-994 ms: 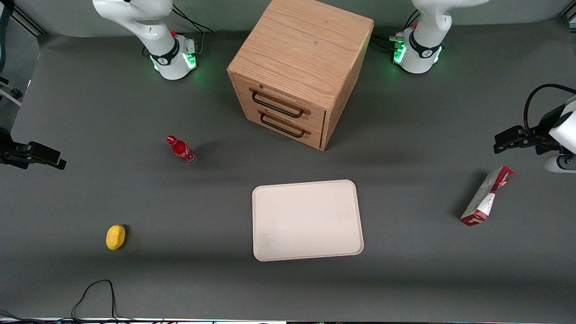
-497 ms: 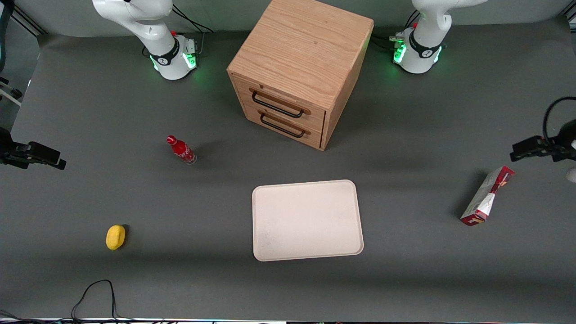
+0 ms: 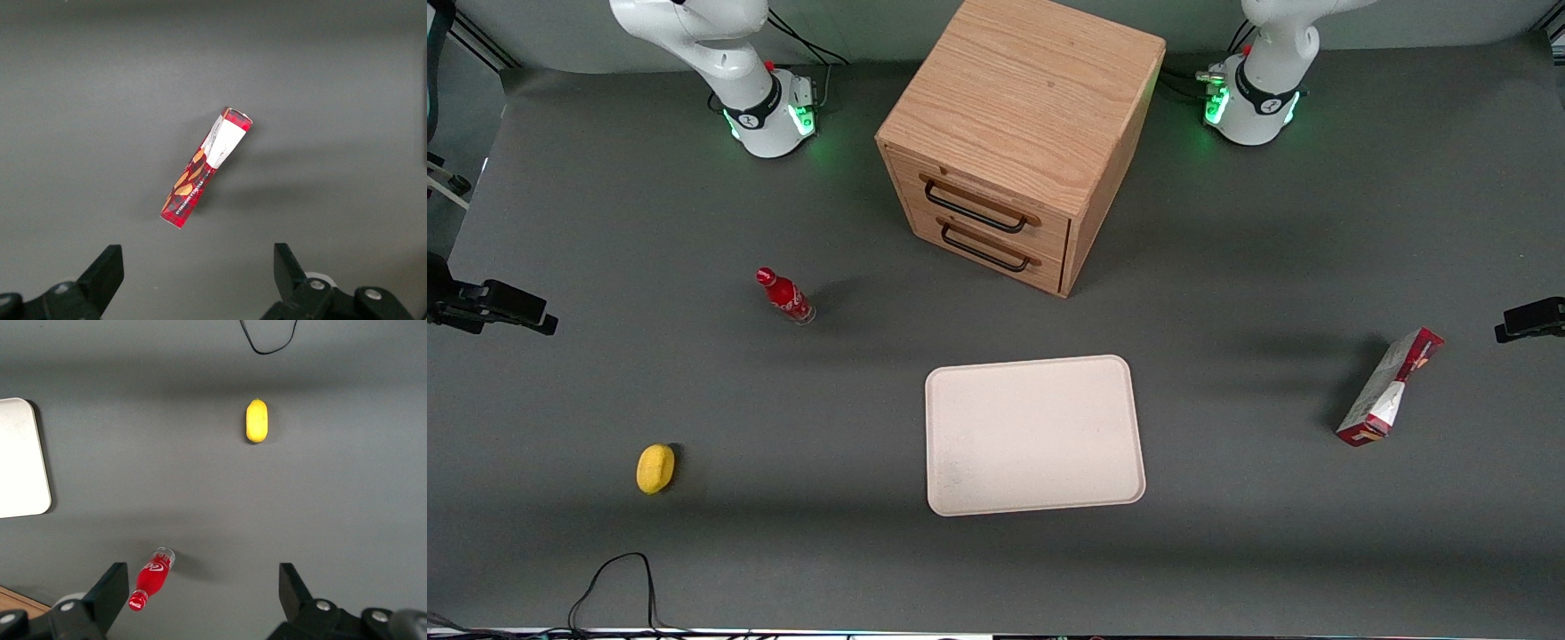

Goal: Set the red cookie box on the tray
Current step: 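Move the left gripper toward the red cookie box, fingers open, then lower the open left gripper over the box's end and close on it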

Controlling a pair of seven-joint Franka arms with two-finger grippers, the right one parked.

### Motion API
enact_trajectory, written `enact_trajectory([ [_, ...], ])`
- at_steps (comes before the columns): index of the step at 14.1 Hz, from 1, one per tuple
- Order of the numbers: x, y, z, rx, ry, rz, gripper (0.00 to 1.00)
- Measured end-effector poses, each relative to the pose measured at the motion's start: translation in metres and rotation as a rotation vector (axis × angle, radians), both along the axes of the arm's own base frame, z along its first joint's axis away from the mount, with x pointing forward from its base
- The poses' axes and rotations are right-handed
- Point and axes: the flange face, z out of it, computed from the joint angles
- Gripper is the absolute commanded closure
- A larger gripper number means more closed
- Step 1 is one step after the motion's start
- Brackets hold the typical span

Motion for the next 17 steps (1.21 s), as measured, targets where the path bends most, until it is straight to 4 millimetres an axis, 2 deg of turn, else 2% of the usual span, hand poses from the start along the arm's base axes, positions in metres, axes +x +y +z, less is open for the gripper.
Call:
enact_trajectory([
  [6,-0.006,-0.004,-0.012,0.009,0.013,-0.479,0.0],
  [9,-0.004,-0.005,-0.015,0.009,0.003,-0.588,0.0],
  [12,-0.004,-0.007,-0.027,0.013,-0.013,-0.686,0.0],
  [14,-0.007,-0.008,-0.049,0.023,-0.031,-0.708,0.0],
  [17,-0.01,-0.01,-0.103,0.02,-0.034,-0.721,0.0],
])
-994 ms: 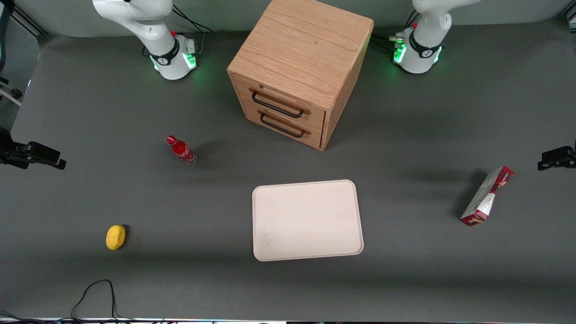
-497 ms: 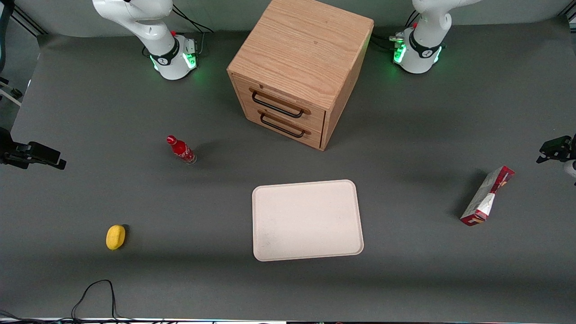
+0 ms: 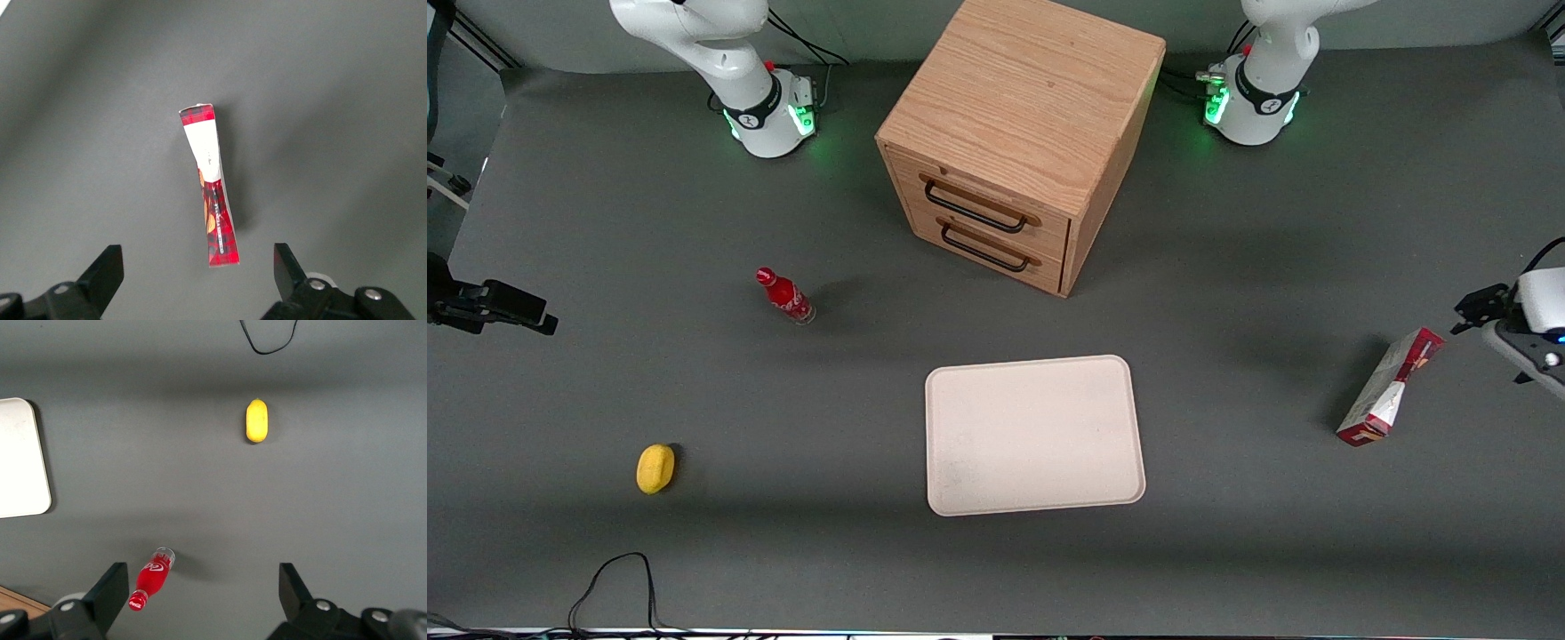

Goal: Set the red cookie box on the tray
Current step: 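Lower the open left gripper over the box's end and close on it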

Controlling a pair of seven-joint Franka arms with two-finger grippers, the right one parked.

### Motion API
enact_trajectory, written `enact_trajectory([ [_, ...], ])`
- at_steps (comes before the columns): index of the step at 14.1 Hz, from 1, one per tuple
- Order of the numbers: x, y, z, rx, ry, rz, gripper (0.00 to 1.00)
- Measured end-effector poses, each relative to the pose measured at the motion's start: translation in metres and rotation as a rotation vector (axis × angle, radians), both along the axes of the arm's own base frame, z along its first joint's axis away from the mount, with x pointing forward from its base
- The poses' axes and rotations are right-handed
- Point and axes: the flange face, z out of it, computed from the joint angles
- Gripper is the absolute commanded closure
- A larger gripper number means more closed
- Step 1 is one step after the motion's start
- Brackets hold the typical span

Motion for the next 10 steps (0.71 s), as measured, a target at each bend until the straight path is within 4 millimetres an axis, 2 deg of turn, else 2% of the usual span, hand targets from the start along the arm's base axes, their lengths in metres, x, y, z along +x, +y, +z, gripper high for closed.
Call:
enact_trajectory([
  [3,-0.003,0.0,-0.059,0.004,-0.055,-0.014,0.0],
  [5,-0.014,0.004,-0.097,0.004,-0.077,-0.01,0.0],
  [7,-0.022,0.009,-0.119,0.002,-0.074,-0.007,0.0],
  [10,-0.02,0.008,-0.138,0.0,-0.081,-0.011,0.0],
])
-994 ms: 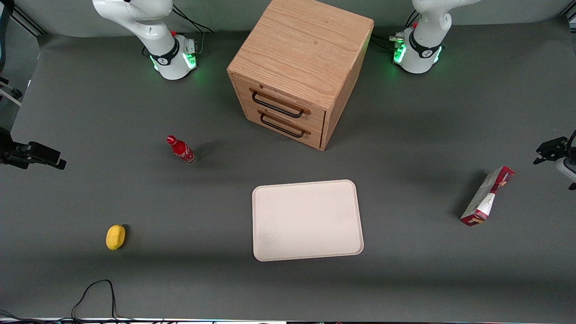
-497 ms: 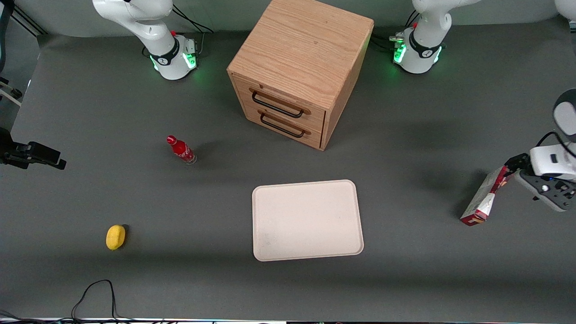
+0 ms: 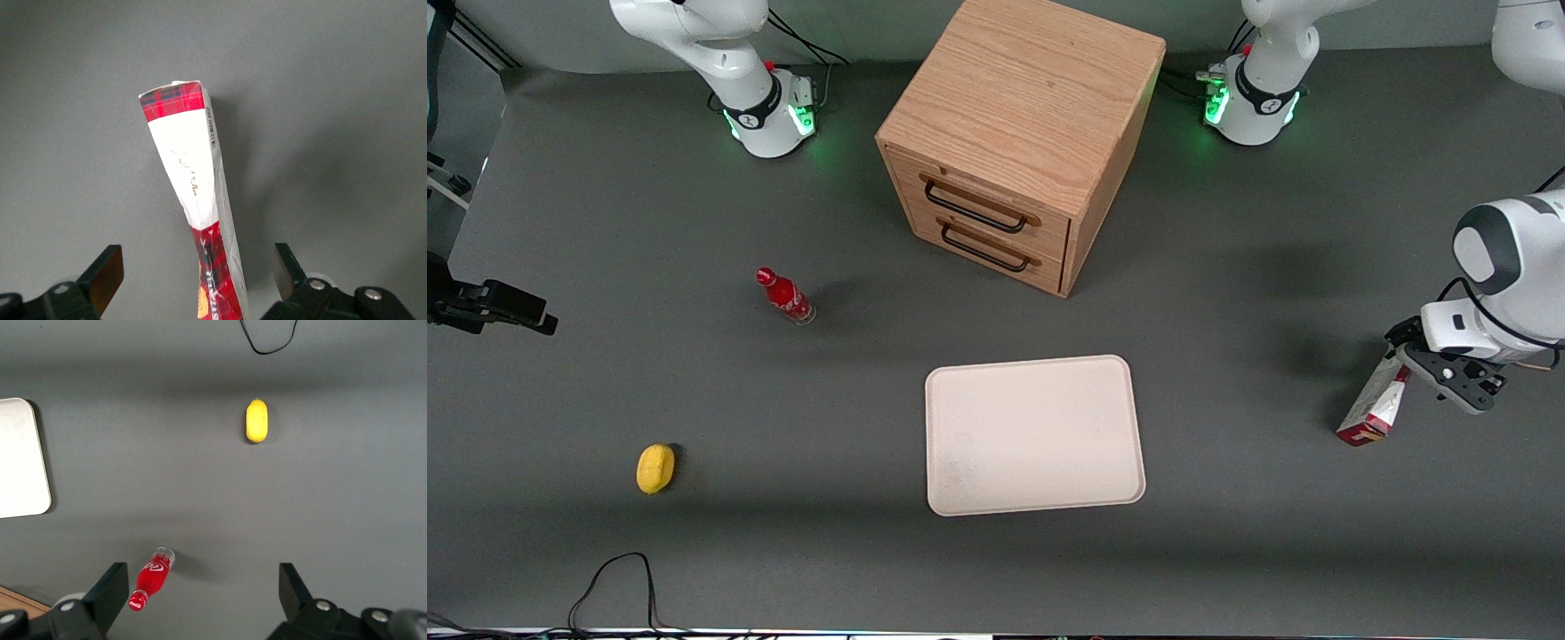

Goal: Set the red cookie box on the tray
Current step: 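Lower the open left gripper over the box's end and close on it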

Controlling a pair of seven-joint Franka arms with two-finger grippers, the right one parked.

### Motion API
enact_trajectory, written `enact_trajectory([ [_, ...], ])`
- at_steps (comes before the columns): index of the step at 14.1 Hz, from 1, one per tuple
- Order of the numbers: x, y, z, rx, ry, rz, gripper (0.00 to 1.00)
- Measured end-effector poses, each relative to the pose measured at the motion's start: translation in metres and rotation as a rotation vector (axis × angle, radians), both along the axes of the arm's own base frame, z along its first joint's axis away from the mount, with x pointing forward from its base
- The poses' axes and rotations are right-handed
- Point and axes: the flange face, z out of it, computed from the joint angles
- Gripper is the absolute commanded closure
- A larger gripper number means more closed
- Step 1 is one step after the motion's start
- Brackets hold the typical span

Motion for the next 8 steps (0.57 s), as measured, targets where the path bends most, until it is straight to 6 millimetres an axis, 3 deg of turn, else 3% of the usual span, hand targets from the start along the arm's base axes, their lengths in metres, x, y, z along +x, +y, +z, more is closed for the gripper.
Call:
enact_trajectory([
  [3,0.003,0.0,-0.018,-0.001,-0.017,-0.002,0.03],
  [4,0.004,0.0,-0.025,-0.002,-0.019,-0.002,0.18],
  [5,0.004,0.0,-0.03,-0.003,-0.02,-0.003,0.4],
  [7,0.005,-0.001,-0.032,-0.004,-0.019,-0.004,0.96],
  [8,0.006,-0.001,-0.032,-0.004,-0.021,-0.004,1.0],
])
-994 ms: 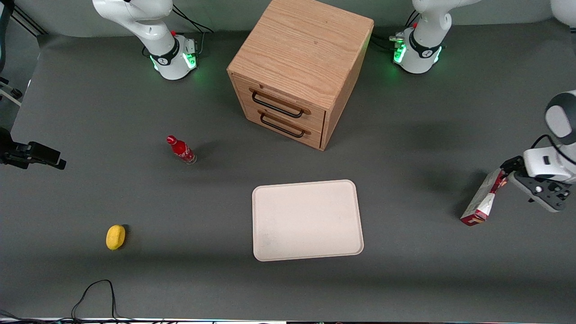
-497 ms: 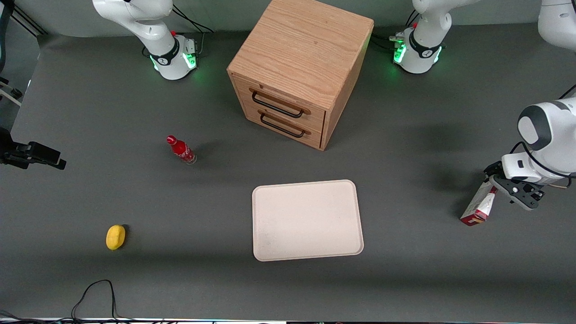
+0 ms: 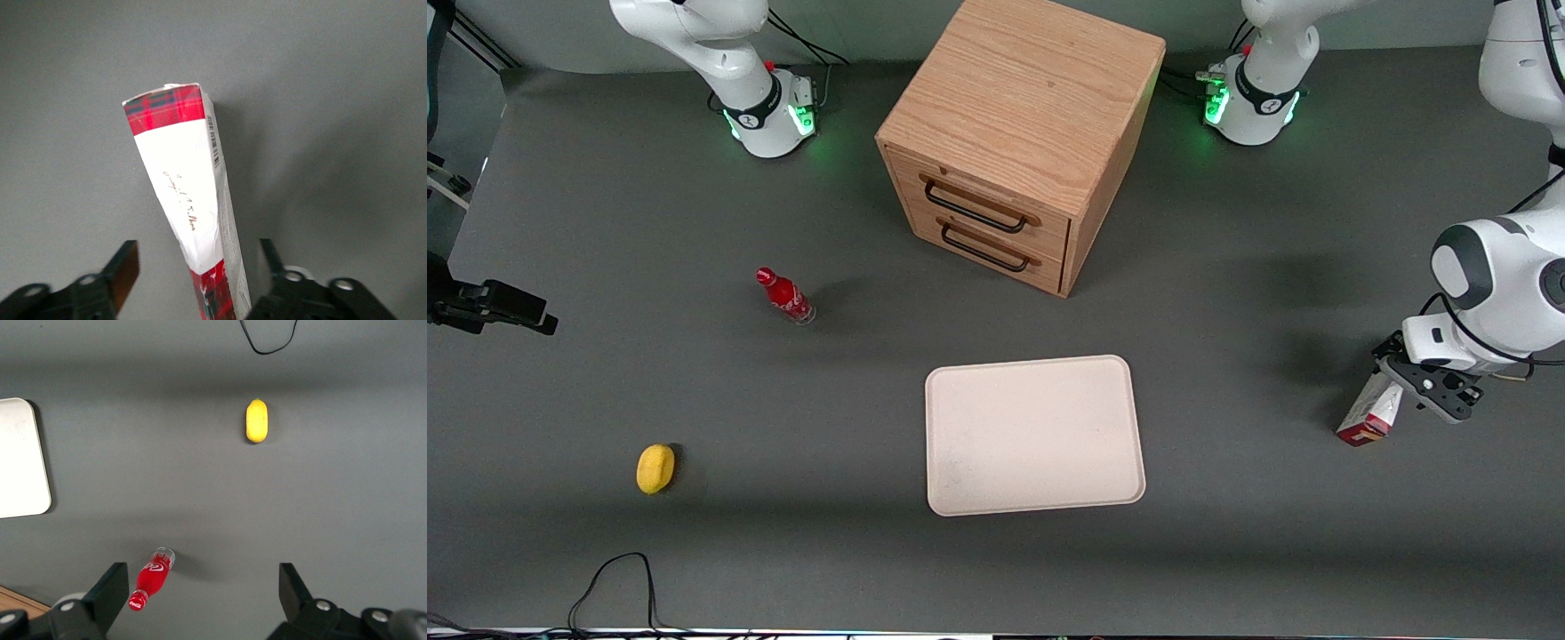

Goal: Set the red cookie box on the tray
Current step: 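Lower the open left gripper over the box's end and close on it, then lift the red cookie box upright with the left gripper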

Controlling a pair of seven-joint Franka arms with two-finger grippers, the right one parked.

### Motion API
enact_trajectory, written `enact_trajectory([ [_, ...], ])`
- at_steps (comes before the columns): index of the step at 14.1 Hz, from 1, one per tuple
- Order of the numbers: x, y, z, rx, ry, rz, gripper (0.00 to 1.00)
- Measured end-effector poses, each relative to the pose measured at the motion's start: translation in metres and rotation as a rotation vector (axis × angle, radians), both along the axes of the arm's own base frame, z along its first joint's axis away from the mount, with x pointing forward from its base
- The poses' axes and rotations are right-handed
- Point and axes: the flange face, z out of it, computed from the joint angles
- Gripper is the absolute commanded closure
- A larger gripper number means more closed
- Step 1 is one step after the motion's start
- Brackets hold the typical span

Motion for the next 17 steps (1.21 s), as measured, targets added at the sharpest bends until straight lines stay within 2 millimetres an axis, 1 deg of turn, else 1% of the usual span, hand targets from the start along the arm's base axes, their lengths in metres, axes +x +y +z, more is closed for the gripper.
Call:
enact_trajectory([
  [7,0.001,0.0,0.002,0.001,-0.004,0.001,1.0],
  [9,0.007,0.002,0.011,0.005,-0.024,0.002,1.0],
  [10,0.012,0.004,0.021,0.009,-0.04,0.003,1.0],
  [11,0.017,0.006,0.039,0.013,-0.049,0.006,1.0],
  [12,0.023,0.009,0.068,0.014,-0.035,0.012,1.0],
  [13,0.028,0.012,0.102,0.015,-0.012,0.018,1.0],
  [15,0.034,0.015,0.18,0.011,0.048,0.033,1.0],
  [16,0.033,0.016,0.219,0.01,0.066,0.04,1.0],
  [17,0.031,0.016,0.252,0.009,0.076,0.046,1.0],
])
